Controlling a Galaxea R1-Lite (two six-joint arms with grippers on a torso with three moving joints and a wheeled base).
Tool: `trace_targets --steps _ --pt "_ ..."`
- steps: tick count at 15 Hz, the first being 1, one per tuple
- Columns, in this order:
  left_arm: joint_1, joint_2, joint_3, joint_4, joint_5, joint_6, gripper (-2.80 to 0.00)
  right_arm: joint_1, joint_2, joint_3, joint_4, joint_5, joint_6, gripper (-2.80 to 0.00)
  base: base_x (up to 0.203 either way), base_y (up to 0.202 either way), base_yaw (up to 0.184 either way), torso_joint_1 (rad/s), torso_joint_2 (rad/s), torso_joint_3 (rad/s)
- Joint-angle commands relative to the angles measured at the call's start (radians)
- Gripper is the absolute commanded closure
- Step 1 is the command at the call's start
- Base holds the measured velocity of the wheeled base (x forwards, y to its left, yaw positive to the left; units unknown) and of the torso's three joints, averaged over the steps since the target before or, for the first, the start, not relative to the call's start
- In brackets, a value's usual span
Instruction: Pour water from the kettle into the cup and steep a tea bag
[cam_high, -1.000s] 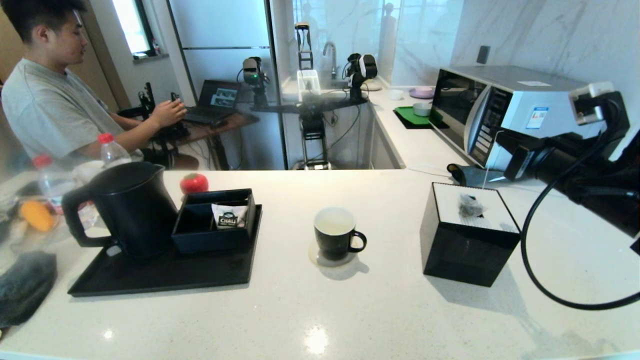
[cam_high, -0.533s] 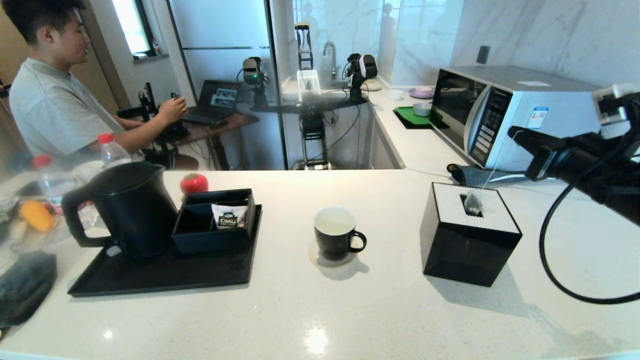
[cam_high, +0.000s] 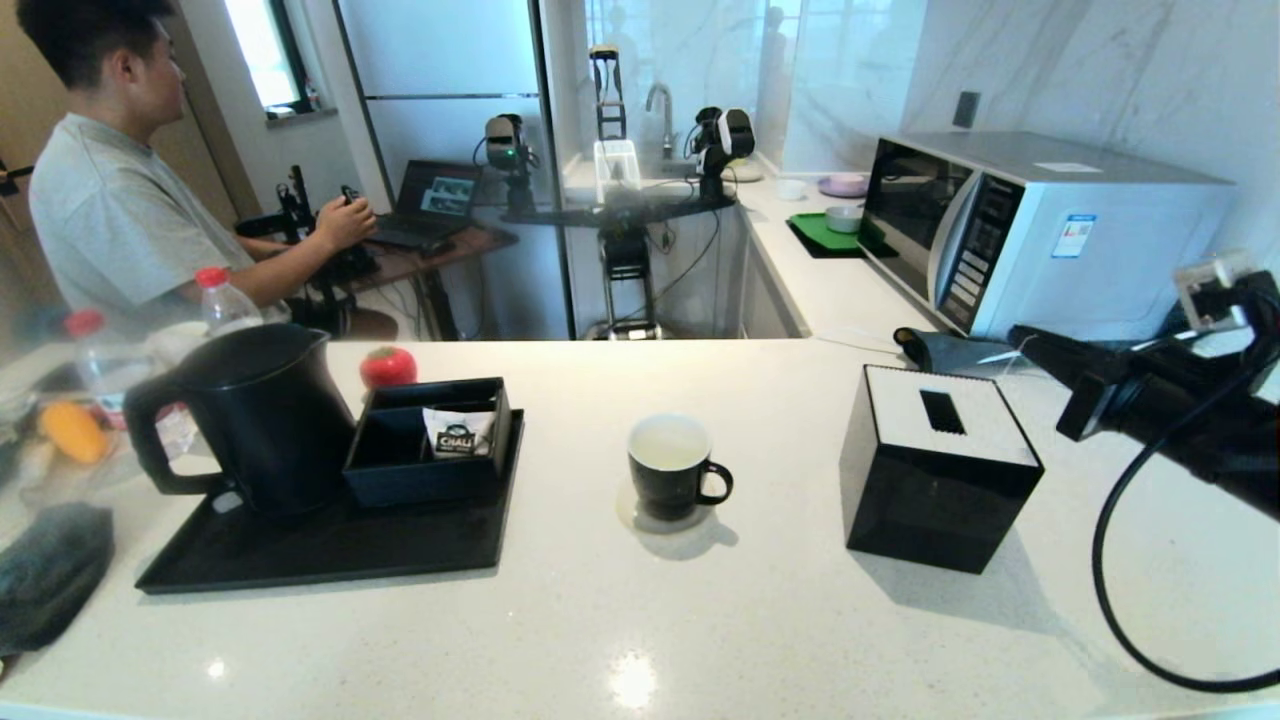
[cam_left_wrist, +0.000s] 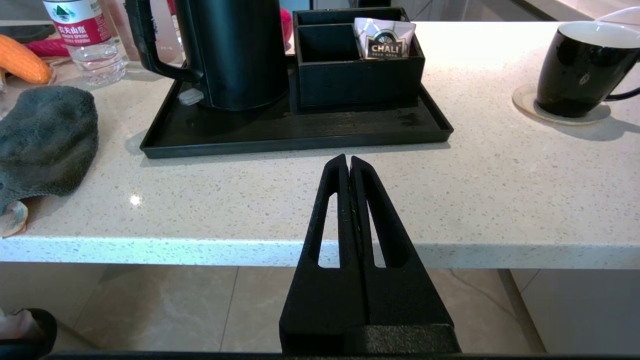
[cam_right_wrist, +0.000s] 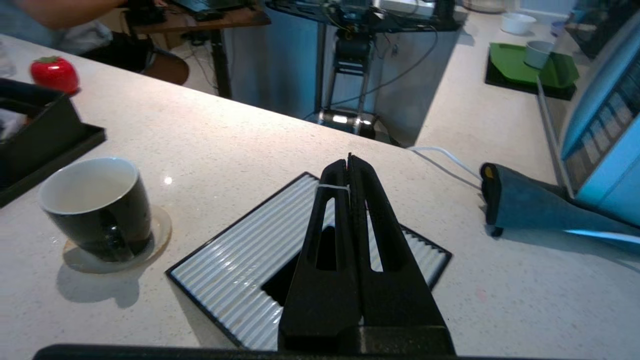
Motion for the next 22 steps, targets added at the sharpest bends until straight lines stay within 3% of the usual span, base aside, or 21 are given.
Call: trace_targets --steps 1,9,10,13,17,22 --pt "0.000 0.000 0.000 0.000 0.001 -0.001 0.00 0.030 0.031 0.019 -0.032 0.017 0.000 0.00 0.000 0.000 0.000 0.000 0.00 0.000" --pt "0.000 0.000 0.000 0.000 0.001 -0.001 0.00 0.071 0.066 0.056 -0.033 0.016 -0.004 0.00 0.000 0.000 0.000 0.000 0.00 0.000" --pt "0.000 0.000 0.000 0.000 0.000 -0.001 0.00 0.071 0.071 0.058 -0.033 0.015 -0.005 -2.80 0.000 0.000 0.000 0.000 0.00 0.000" --pt "0.000 0.000 0.000 0.000 0.000 -0.002 0.00 0.052 0.073 0.025 -0.029 0.010 -0.005 -2.80 0.000 0.000 0.000 0.000 0.00 0.000" --pt "0.000 0.000 0.000 0.000 0.000 -0.001 0.00 -0.071 0.080 -0.005 -0.026 0.008 -0.012 -2.80 0.000 0.000 0.000 0.000 0.00 0.000" --pt "0.000 0.000 0.000 0.000 0.002 -0.001 0.00 -0.282 0.116 0.017 -0.032 0.010 -0.153 -2.80 0.000 0.000 0.000 0.000 0.00 0.000"
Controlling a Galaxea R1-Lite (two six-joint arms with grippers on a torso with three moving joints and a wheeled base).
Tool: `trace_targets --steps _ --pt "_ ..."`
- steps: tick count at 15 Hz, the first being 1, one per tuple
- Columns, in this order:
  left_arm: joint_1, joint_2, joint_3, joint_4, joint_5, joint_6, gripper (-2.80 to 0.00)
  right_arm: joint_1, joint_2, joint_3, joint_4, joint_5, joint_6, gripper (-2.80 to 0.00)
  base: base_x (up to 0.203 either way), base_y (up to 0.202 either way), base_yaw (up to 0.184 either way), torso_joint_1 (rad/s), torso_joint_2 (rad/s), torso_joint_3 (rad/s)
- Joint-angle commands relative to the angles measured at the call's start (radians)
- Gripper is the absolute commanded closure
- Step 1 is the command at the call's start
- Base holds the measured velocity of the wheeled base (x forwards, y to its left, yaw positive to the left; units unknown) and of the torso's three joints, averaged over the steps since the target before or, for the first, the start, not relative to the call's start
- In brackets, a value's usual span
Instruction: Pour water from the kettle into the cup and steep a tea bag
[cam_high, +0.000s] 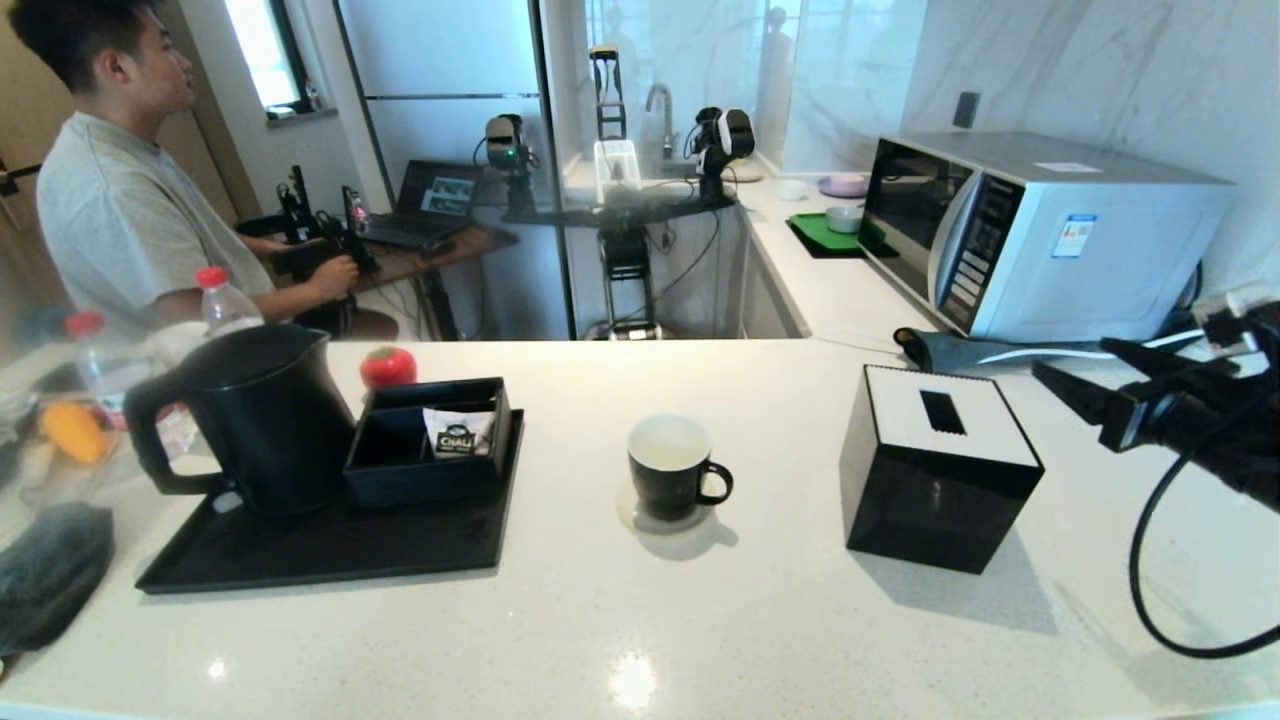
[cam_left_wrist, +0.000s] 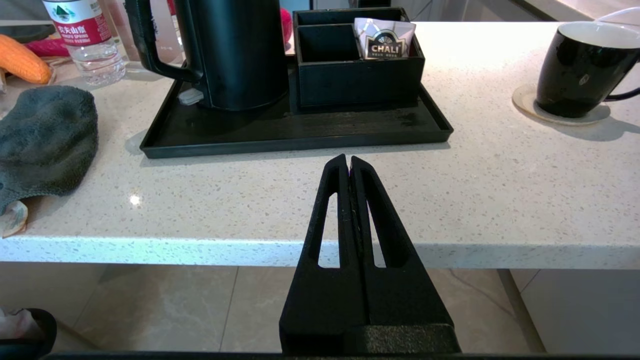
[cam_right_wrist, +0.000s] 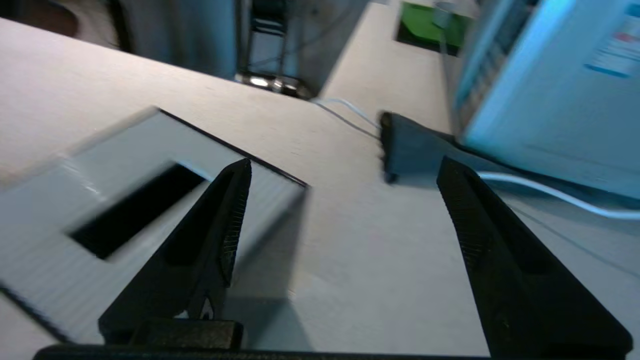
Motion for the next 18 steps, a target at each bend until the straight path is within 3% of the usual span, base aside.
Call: trace_targets --steps 1,8,9,13,15,18 --pt "0.000 0.000 0.000 0.000 0.001 0.000 0.00 -0.081 0.015 0.043 -0.008 0.003 -0.031 -2.80 0.000 0.000 0.000 0.000 0.00 0.000" --pt "0.000 0.000 0.000 0.000 0.001 0.000 0.00 -0.098 -0.132 0.074 -0.023 -0.010 0.056 -2.80 0.000 0.000 0.000 0.000 0.00 0.000" --pt "0.000 0.000 0.000 0.000 0.001 0.000 0.00 -0.098 -0.159 0.078 -0.020 -0.010 0.070 0.00 0.000 0.000 0.000 0.000 0.00 0.000" --pt "0.000 0.000 0.000 0.000 0.002 -0.001 0.00 -0.097 -0.278 0.108 -0.018 -0.005 0.116 0.00 0.000 0.000 0.000 0.000 0.00 0.000" --pt "0.000 0.000 0.000 0.000 0.000 -0.001 0.00 -0.097 -0.370 0.189 -0.017 0.011 0.125 0.00 0.000 0.000 0.000 0.000 0.00 0.000" --pt "0.000 0.000 0.000 0.000 0.000 0.000 0.00 -0.098 -0.575 0.343 0.037 0.097 0.165 0.00 0.000 0.000 0.000 0.000 0.00 0.000"
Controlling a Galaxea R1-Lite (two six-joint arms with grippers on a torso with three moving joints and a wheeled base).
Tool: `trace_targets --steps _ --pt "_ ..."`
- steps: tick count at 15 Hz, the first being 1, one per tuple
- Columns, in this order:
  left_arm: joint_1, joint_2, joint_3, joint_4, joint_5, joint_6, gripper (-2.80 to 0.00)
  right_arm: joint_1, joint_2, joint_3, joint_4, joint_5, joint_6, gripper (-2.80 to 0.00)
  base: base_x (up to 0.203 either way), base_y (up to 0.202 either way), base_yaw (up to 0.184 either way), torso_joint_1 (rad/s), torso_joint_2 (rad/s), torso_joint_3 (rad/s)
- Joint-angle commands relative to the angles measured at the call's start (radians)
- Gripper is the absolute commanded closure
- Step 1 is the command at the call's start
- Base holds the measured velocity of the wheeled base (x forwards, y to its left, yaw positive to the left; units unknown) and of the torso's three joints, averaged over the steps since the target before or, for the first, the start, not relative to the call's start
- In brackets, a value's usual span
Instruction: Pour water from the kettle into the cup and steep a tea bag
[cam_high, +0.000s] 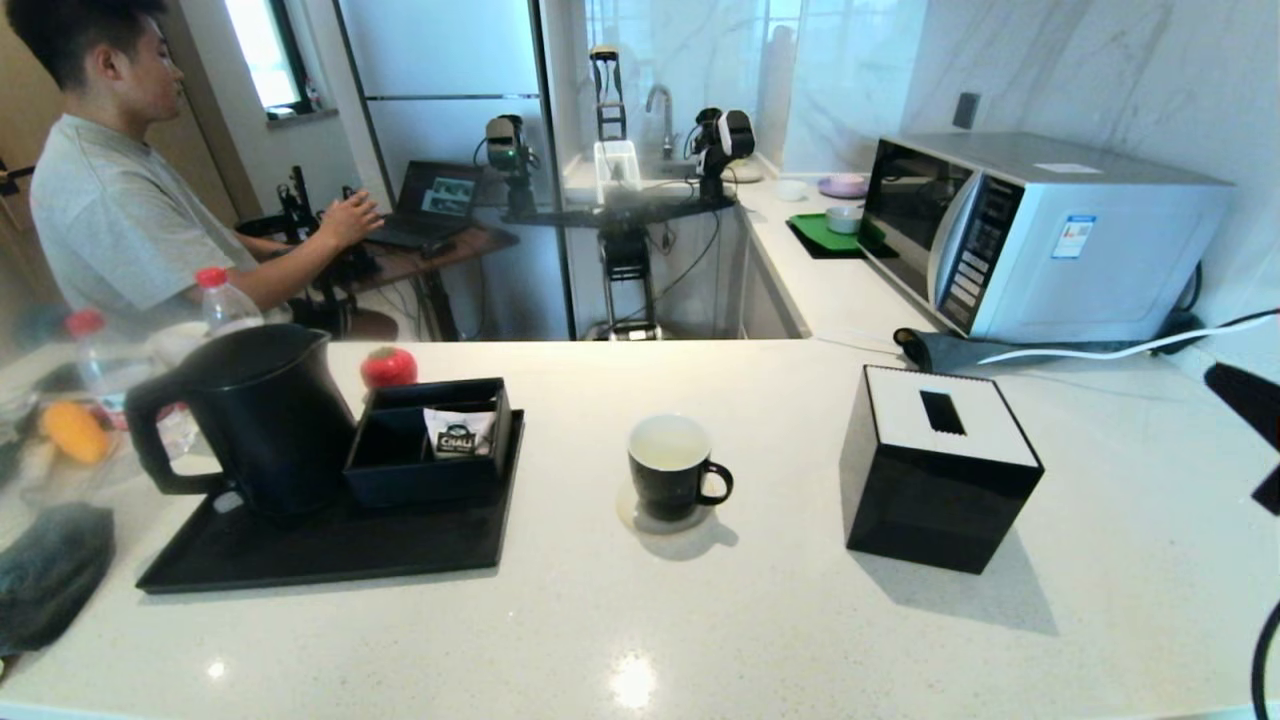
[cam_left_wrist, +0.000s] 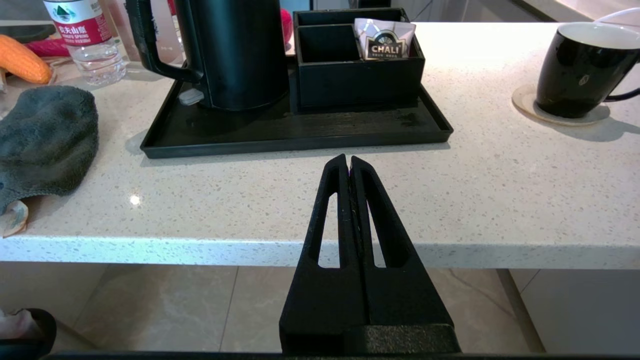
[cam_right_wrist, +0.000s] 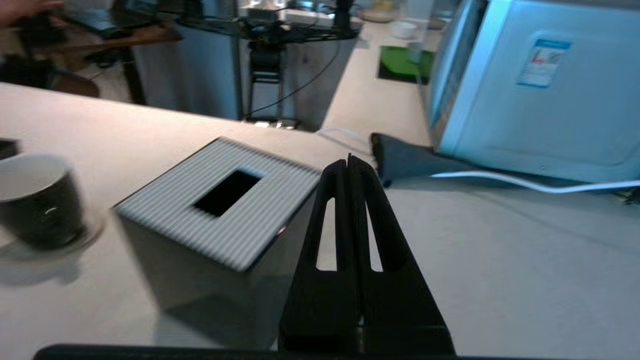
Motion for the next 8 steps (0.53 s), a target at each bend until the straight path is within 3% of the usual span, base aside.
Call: trace_targets --steps 1,4,8 --pt "0.000 0.000 0.000 0.000 0.001 -0.001 0.00 0.000 -0.217 0.105 0.062 0.042 0.010 0.00 0.000 0.000 0.000 0.000 0.00 0.000" --pt "0.000 0.000 0.000 0.000 0.001 -0.001 0.00 0.000 -0.469 0.148 0.303 0.070 0.011 0.00 0.000 0.000 0.000 0.000 0.00 0.000" --pt "0.000 0.000 0.000 0.000 0.002 0.000 0.00 0.000 -0.885 0.113 0.836 0.072 -0.018 0.00 0.000 0.000 0.000 0.000 0.00 0.000"
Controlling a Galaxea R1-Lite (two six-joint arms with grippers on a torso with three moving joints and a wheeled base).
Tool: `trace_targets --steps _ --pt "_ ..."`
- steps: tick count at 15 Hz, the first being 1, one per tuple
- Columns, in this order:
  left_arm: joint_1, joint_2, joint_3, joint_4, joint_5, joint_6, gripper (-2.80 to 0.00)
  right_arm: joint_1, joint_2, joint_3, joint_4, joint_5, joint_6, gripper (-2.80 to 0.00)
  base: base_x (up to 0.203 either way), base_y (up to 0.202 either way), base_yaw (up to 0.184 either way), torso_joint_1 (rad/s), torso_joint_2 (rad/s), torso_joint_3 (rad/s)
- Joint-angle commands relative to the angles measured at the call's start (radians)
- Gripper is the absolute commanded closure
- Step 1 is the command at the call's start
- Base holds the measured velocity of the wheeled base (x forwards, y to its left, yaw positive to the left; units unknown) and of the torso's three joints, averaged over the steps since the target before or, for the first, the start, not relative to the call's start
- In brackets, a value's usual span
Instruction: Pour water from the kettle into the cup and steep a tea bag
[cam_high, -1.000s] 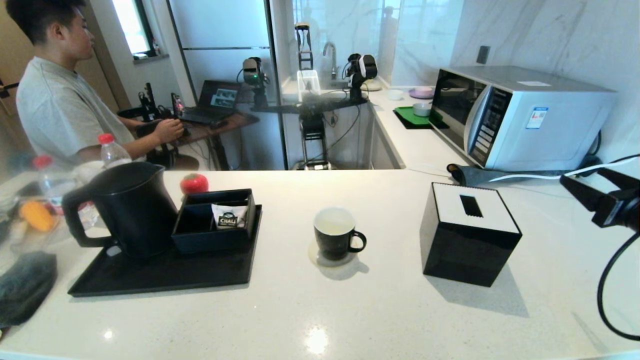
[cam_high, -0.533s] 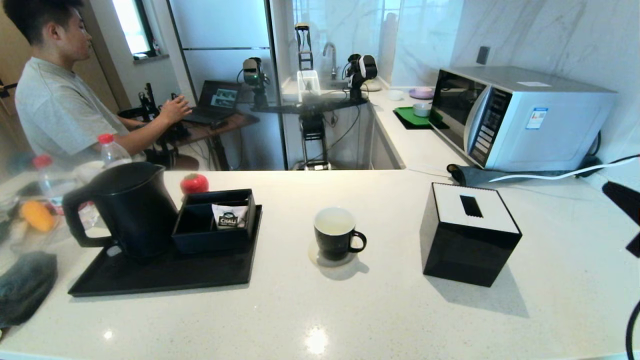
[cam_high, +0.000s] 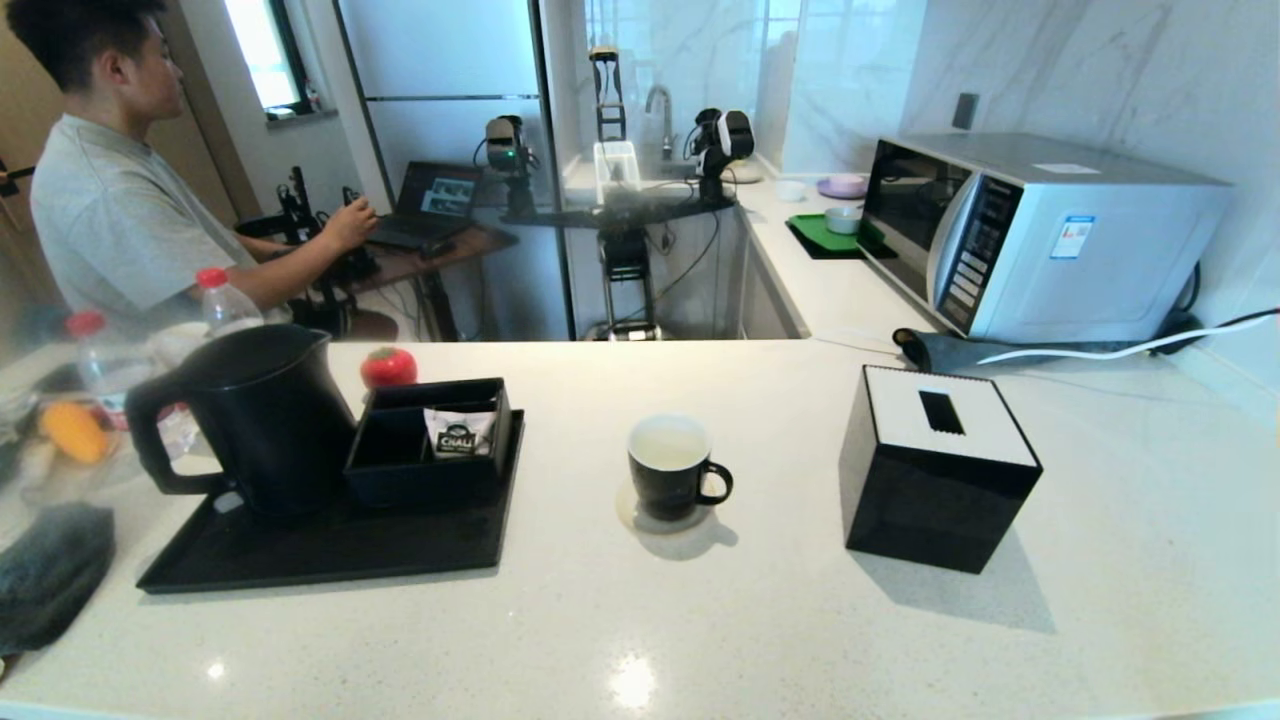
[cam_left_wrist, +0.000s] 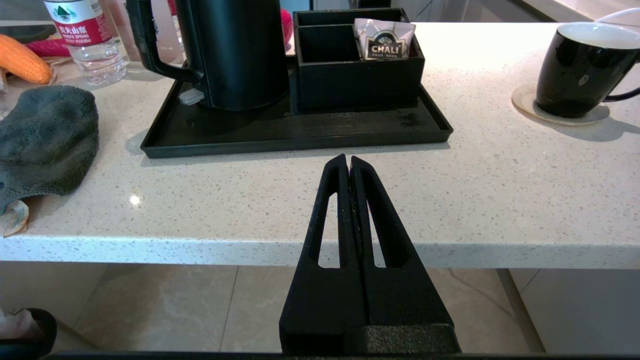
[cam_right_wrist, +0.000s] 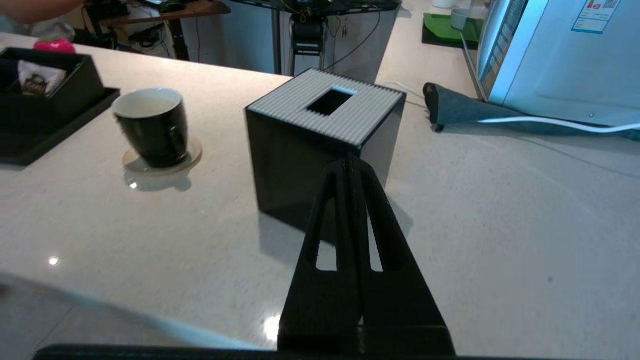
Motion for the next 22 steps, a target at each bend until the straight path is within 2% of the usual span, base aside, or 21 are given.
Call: trace_targets --steps 1,3,4,5,7,8,11,14,16,18,19,22 --pt "0.000 0.000 0.000 0.000 0.000 -0.001 0.00 0.000 -0.312 -0.028 0.350 -0.010 -0.043 0.00 0.000 0.000 0.000 0.000 0.00 0.000" --pt "0.000 0.000 0.000 0.000 0.000 -0.001 0.00 0.001 -0.352 -0.053 0.500 -0.092 -0.116 0.00 0.000 0.000 0.000 0.000 0.00 0.000" --pt "0.000 0.000 0.000 0.000 0.001 -0.001 0.00 0.026 -0.349 -0.058 0.521 -0.135 -0.128 0.00 0.000 0.000 0.000 0.000 0.00 0.000" --pt "0.000 0.000 0.000 0.000 0.001 -0.001 0.00 0.094 -0.347 -0.056 0.522 -0.210 -0.134 0.00 0.000 0.000 0.000 0.000 0.00 0.000" --pt "0.000 0.000 0.000 0.000 0.000 -0.001 0.00 0.218 -0.347 -0.029 0.523 -0.475 -0.147 0.00 0.000 0.000 0.000 0.000 0.00 0.000" --pt "0.000 0.000 0.000 0.000 0.000 -0.001 0.00 0.252 -0.357 0.010 0.517 -0.553 -0.152 0.00 0.000 0.000 0.000 0.000 0.00 0.000" --pt "0.000 0.000 0.000 0.000 0.000 -0.001 0.00 0.304 -0.507 0.063 0.557 -0.569 -0.176 0.00 0.000 0.000 0.000 0.000 0.00 0.000" --pt "0.000 0.000 0.000 0.000 0.001 -0.001 0.00 0.322 -0.628 0.042 0.696 -0.513 -0.188 0.00 0.000 0.000 0.000 0.000 0.00 0.000" --pt "0.000 0.000 0.000 0.000 0.001 -0.001 0.00 0.322 -0.628 0.063 0.667 -0.513 -0.149 0.00 0.000 0.000 0.000 0.000 0.00 0.000" --pt "0.000 0.000 0.000 0.000 0.001 -0.001 0.00 0.322 -0.628 0.067 0.664 -0.522 -0.036 0.00 0.000 0.000 0.000 0.000 0.00 0.000" --pt "0.000 0.000 0.000 0.000 0.001 -0.001 0.00 0.322 -0.628 0.068 0.660 -0.552 0.005 0.00 0.000 0.000 0.000 0.000 0.00 0.000" --pt "0.000 0.000 0.000 0.000 0.000 -0.001 0.00 0.322 -0.628 0.076 0.648 -0.554 -0.040 0.00 0.000 0.000 0.000 0.000 0.00 0.000"
